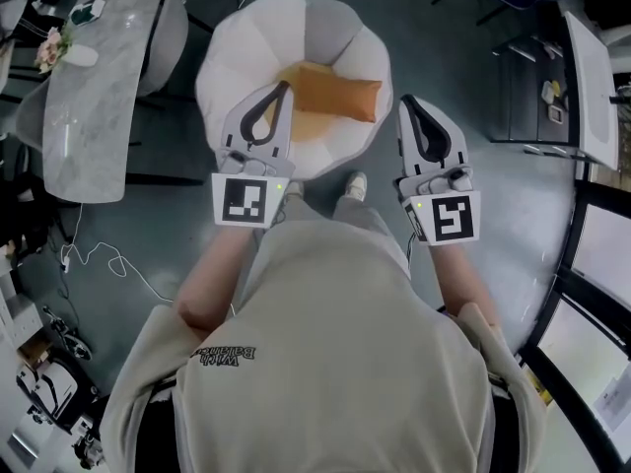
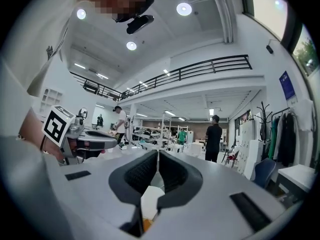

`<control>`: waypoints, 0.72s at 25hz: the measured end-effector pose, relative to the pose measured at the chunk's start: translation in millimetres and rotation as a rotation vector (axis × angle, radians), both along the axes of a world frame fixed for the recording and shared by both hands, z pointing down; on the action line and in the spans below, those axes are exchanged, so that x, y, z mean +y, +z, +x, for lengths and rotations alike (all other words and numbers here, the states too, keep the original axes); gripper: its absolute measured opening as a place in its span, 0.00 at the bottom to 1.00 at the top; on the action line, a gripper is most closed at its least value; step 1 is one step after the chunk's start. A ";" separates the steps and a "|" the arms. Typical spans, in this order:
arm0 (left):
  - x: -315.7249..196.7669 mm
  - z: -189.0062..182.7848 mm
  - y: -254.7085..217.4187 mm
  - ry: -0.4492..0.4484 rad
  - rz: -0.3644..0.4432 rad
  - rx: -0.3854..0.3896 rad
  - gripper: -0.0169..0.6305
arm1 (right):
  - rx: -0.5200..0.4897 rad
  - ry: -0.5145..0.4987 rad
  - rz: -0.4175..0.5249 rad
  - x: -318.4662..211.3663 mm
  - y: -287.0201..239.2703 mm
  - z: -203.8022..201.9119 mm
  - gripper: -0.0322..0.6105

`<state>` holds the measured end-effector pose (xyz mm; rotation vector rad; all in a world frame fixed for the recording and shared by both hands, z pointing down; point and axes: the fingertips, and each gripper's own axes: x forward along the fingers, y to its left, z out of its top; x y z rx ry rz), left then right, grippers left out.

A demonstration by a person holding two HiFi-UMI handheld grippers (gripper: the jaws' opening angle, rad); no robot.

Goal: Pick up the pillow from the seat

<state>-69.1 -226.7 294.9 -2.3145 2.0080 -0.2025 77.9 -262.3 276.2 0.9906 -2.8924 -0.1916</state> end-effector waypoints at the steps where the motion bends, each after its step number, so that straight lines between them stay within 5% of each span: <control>1: -1.1 0.5 1.1 0.002 -0.003 -0.006 0.04 | 0.008 -0.009 -0.003 -0.5 1.6 -1.0 0.06; 5: -8.2 0.3 3.6 0.014 -0.005 -0.034 0.04 | 0.043 -0.036 -0.024 -5.8 10.5 -2.7 0.09; 7: -12.9 -1.4 5.1 0.015 -0.006 -0.039 0.04 | 0.069 -0.056 -0.032 -10.2 16.4 -5.9 0.22; 18: -50.9 -8.8 38.8 0.045 -0.026 -0.058 0.04 | 0.284 -0.200 -0.077 -46.6 86.3 -41.2 0.45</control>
